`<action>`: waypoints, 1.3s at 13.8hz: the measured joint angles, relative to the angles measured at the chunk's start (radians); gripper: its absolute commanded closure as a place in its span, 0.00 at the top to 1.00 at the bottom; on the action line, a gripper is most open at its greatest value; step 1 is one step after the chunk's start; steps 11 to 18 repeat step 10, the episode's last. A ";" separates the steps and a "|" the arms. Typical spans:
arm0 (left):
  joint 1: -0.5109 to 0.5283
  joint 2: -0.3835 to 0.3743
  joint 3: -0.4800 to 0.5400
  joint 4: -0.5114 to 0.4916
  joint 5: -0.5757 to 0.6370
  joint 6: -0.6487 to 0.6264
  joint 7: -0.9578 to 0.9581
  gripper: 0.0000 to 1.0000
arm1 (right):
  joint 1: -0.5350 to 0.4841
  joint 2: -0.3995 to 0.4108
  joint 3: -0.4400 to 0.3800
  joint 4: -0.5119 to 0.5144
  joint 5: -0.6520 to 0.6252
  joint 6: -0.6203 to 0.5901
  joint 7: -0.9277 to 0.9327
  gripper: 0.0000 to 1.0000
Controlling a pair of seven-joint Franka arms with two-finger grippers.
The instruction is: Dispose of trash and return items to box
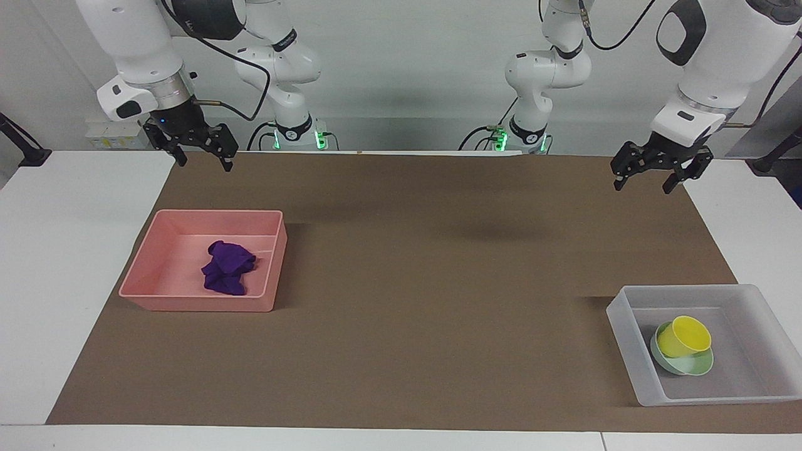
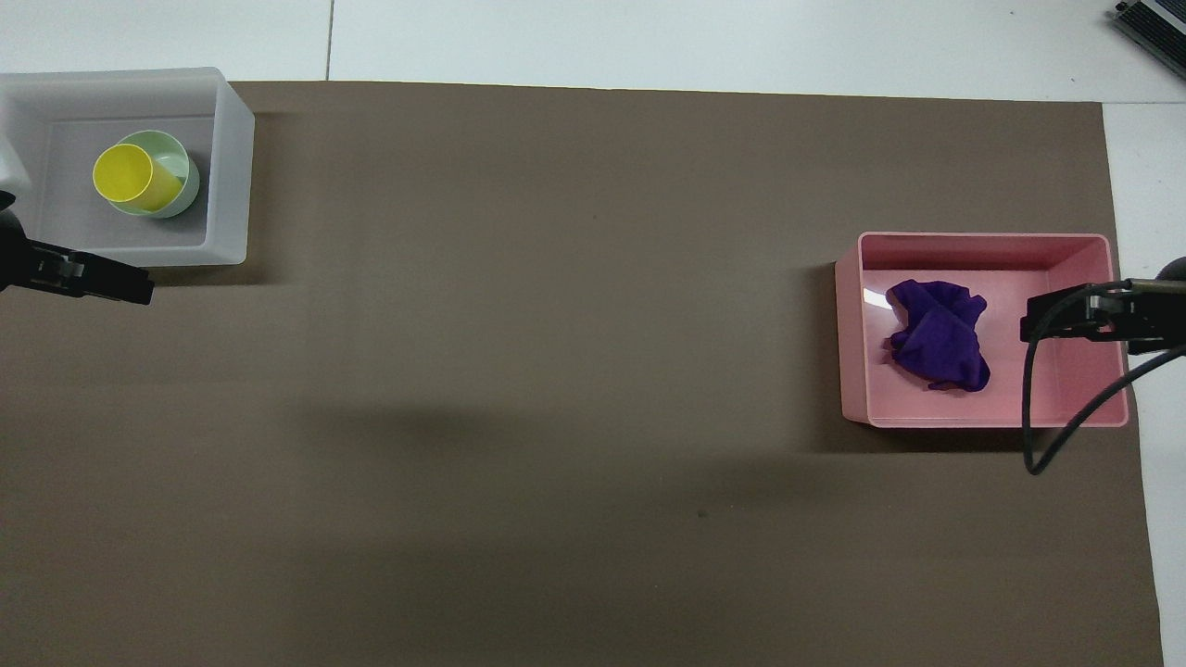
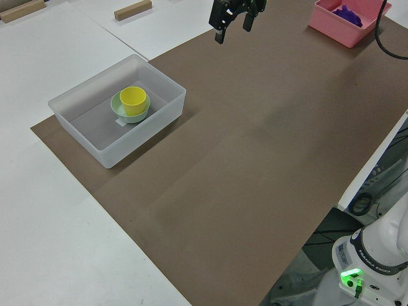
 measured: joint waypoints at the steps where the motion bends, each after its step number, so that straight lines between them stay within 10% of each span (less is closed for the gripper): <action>1: 0.000 -0.003 0.000 0.000 0.000 -0.008 -0.021 1.00 | 0.000 0.000 0.000 0.000 0.000 0.000 0.000 1.00; 18: 0.000 -0.009 0.000 0.000 0.000 -0.019 -0.055 1.00 | 0.000 0.000 0.000 -0.001 0.000 0.000 0.000 1.00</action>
